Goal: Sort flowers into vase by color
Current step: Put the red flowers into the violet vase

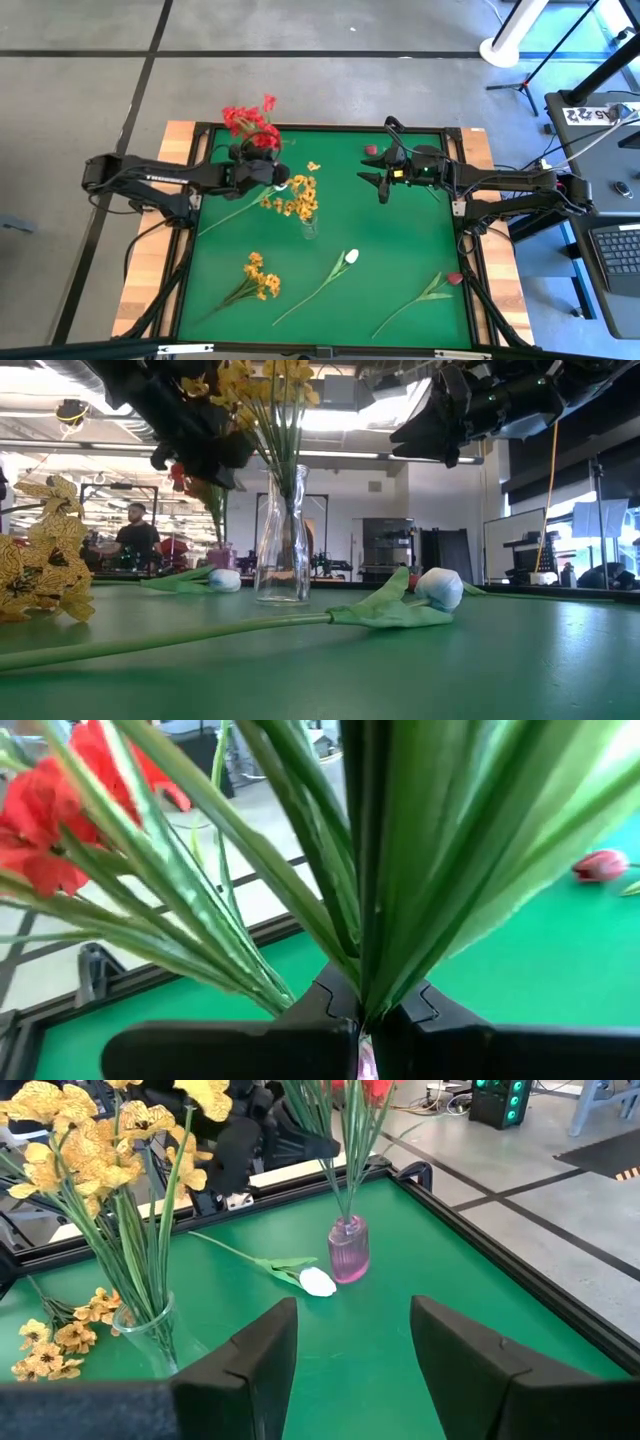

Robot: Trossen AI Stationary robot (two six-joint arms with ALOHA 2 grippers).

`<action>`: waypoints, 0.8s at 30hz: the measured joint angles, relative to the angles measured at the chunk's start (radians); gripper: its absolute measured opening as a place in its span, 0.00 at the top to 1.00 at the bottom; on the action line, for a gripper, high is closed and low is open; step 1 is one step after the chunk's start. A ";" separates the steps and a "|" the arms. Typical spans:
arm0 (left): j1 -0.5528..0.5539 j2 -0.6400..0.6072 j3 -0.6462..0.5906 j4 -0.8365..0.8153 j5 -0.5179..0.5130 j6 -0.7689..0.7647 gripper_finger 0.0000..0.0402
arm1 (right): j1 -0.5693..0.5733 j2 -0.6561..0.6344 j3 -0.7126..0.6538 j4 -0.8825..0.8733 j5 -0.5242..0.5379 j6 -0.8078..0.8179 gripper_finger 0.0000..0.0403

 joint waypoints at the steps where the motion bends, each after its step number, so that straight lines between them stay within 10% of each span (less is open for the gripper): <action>1: 0.006 0.005 0.000 0.000 -0.002 0.000 1.00 | 0.000 0.000 0.000 0.000 0.000 0.000 0.52; 11: 0.087 0.013 0.000 -0.003 -0.018 0.022 0.99 | 0.000 0.000 0.000 -0.009 0.000 0.000 0.52; 24: 0.198 0.009 -0.001 -0.093 0.184 0.028 0.66 | 0.000 0.000 0.000 -0.016 0.000 0.000 0.52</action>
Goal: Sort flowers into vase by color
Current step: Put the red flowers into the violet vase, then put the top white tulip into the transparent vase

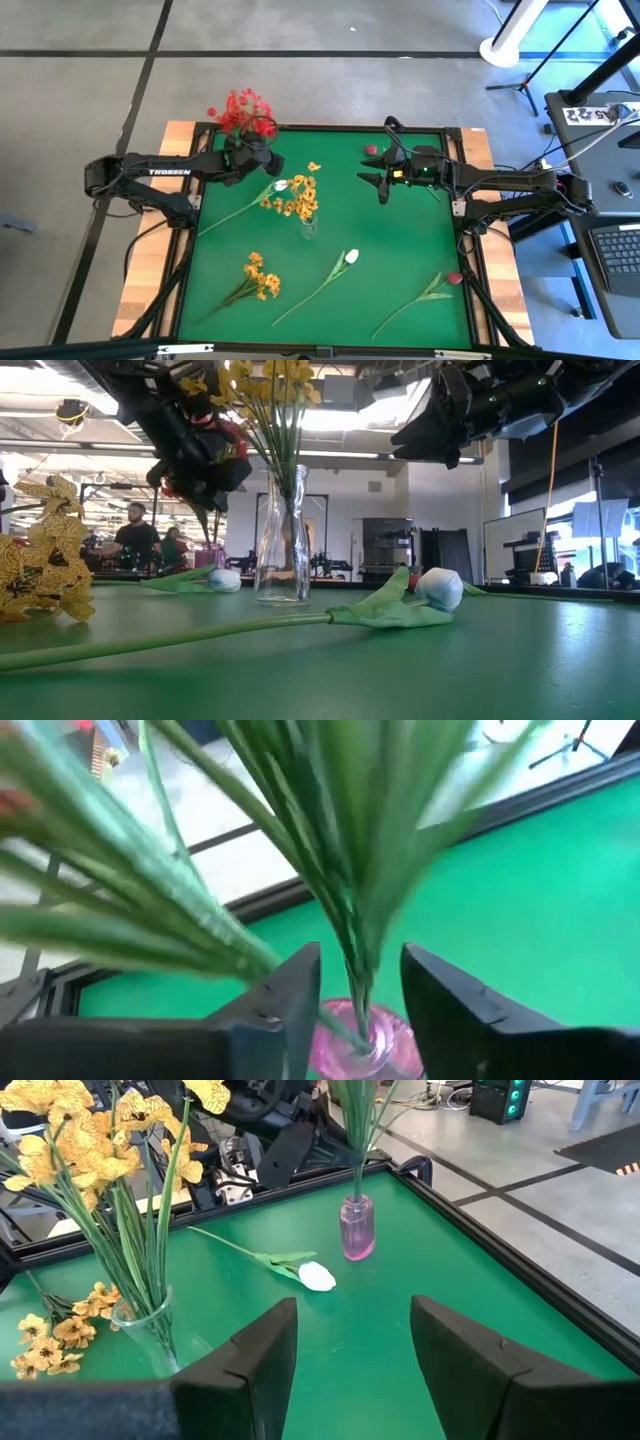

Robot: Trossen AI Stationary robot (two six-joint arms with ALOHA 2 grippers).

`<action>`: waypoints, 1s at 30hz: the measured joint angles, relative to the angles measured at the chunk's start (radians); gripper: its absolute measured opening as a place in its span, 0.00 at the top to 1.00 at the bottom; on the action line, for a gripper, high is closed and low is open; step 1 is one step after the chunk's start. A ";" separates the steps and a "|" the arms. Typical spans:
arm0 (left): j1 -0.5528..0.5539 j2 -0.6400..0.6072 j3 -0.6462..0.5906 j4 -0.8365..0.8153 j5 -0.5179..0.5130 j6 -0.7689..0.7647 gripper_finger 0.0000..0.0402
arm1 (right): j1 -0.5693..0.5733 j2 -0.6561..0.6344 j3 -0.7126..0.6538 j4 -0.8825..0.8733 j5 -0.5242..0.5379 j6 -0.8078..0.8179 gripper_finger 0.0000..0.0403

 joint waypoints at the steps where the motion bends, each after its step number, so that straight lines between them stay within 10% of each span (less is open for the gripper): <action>1: -0.001 -0.009 -0.001 -0.016 0.002 -0.001 0.63 | 0.000 0.000 0.000 -0.001 0.000 0.000 0.52; 18: -0.135 -0.210 0.109 -0.536 0.012 -0.191 0.43 | 0.000 0.000 0.000 -0.011 0.000 0.018 0.52; 30: -0.335 -0.188 0.109 -0.686 0.423 -0.288 0.45 | 0.000 0.000 0.000 -0.021 0.000 0.017 0.52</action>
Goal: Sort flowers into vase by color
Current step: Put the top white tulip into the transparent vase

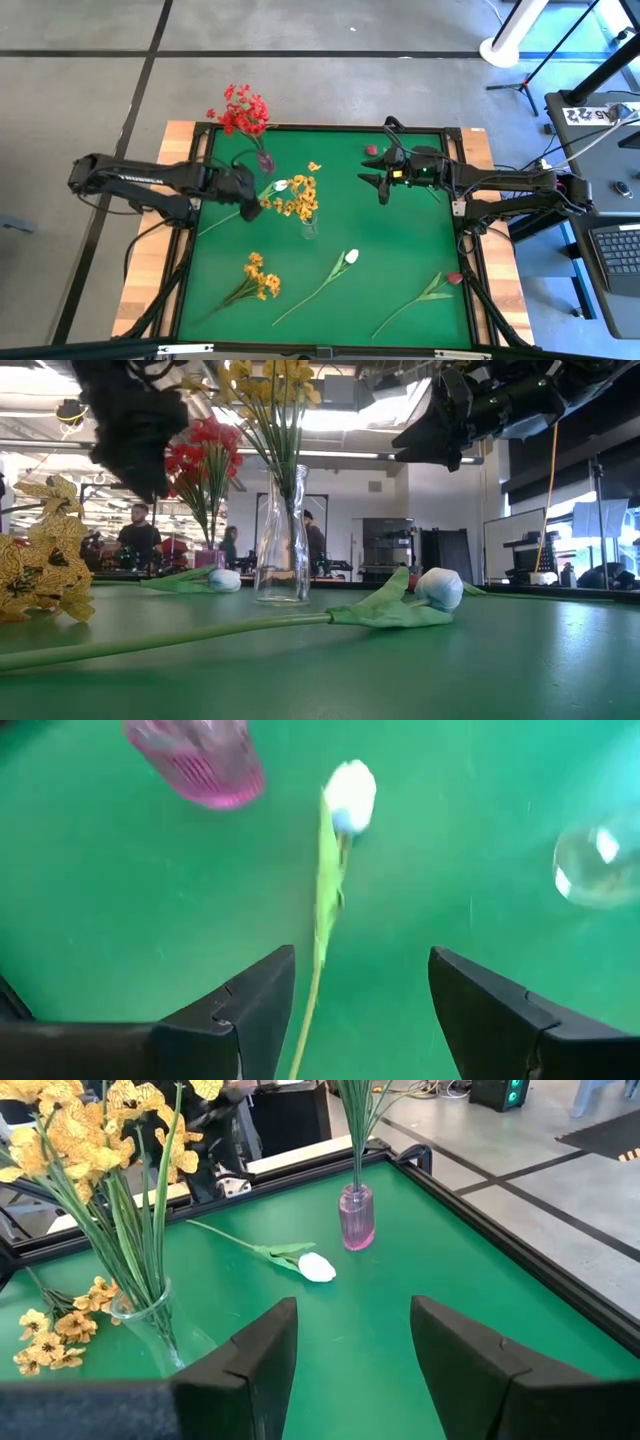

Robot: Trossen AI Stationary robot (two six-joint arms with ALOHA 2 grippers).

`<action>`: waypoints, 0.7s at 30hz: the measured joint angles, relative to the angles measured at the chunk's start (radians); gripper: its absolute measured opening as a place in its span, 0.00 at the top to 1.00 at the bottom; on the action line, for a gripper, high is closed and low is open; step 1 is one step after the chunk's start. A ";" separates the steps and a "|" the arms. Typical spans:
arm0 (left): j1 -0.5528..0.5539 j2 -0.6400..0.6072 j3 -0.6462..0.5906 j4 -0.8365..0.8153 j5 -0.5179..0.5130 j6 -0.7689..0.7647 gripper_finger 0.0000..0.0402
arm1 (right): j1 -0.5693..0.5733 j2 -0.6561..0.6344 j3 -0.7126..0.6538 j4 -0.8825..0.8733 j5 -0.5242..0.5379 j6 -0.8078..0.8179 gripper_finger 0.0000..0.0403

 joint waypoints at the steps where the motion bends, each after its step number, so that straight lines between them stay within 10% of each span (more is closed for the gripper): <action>1: -0.021 0.009 -0.008 -0.002 -0.002 -0.003 0.45 | 0.000 0.000 0.000 -0.001 -0.002 0.000 0.52; 21: -0.026 0.314 -0.191 0.044 0.059 -0.057 0.45 | 0.000 0.000 0.000 0.001 -0.034 -0.001 0.52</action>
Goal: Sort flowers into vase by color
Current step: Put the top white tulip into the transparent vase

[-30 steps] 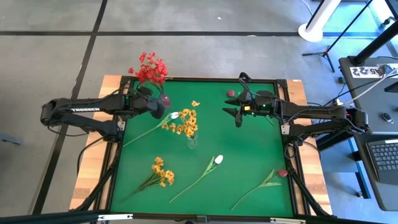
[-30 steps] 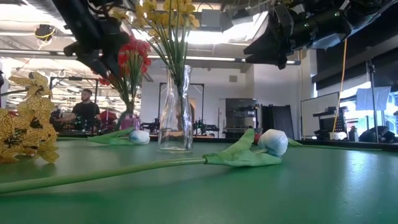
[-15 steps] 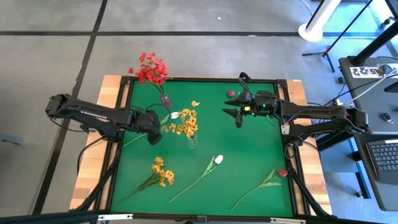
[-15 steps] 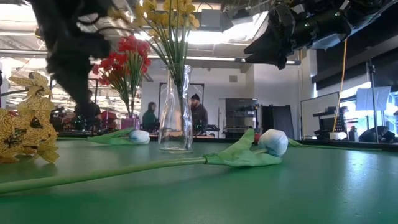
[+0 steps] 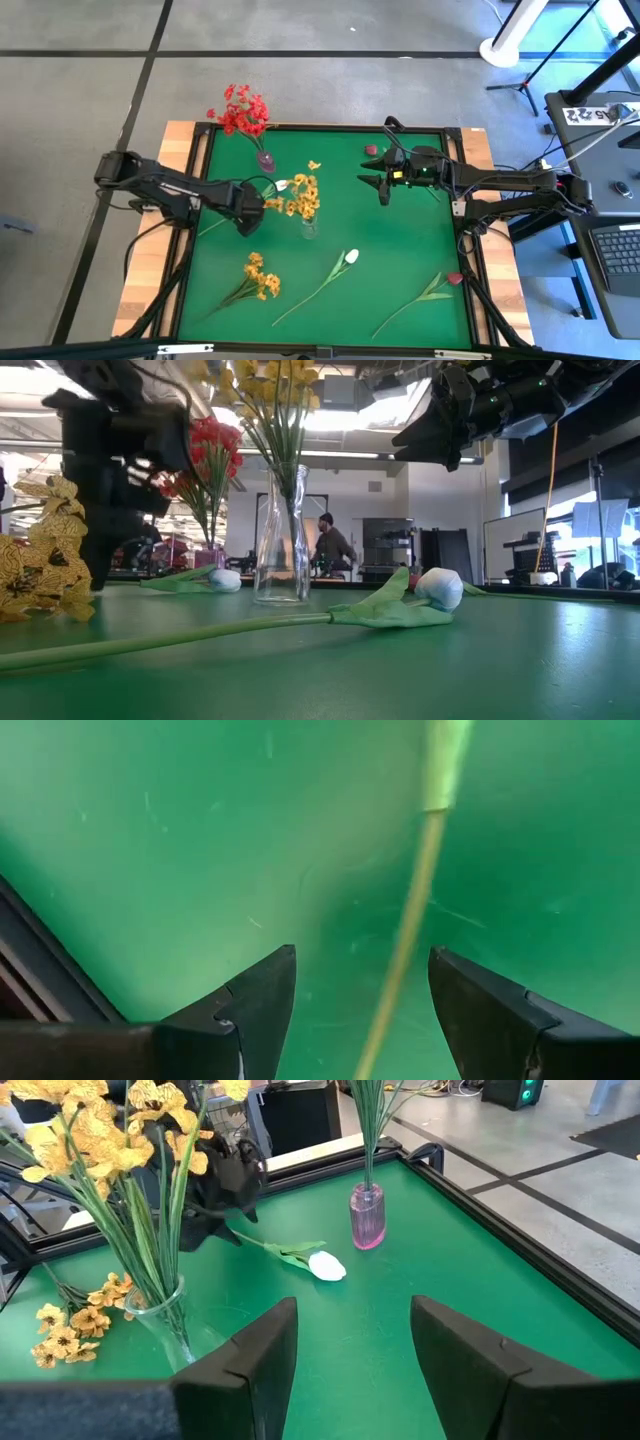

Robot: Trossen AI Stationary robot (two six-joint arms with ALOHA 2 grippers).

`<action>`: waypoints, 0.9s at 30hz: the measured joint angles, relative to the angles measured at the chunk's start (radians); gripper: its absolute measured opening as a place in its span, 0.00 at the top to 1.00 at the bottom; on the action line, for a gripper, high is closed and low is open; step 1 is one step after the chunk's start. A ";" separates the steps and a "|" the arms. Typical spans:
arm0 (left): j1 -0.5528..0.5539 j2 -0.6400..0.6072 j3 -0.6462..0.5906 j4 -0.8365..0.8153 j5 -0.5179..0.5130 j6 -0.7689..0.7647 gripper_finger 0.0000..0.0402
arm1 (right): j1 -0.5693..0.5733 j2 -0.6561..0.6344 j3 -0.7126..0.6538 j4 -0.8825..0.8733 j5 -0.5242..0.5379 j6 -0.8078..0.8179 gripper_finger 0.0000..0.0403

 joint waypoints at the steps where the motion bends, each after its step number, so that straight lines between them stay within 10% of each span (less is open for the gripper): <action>1: 0.011 0.016 -0.005 0.010 0.004 0.003 0.45 | 0.000 0.000 0.000 0.000 0.000 0.000 0.52; 11: 0.016 0.055 -0.013 0.050 0.006 -0.009 0.51 | 0.000 0.000 0.000 -0.008 0.000 -0.001 0.52; 22: -0.033 0.059 -0.015 0.139 -0.026 -0.131 0.96 | 0.000 0.000 0.000 -0.008 -0.011 0.002 0.52; 27: -0.088 0.054 0.032 0.035 -0.048 -0.180 0.99 | 0.000 0.000 0.000 -0.007 -0.011 0.002 0.52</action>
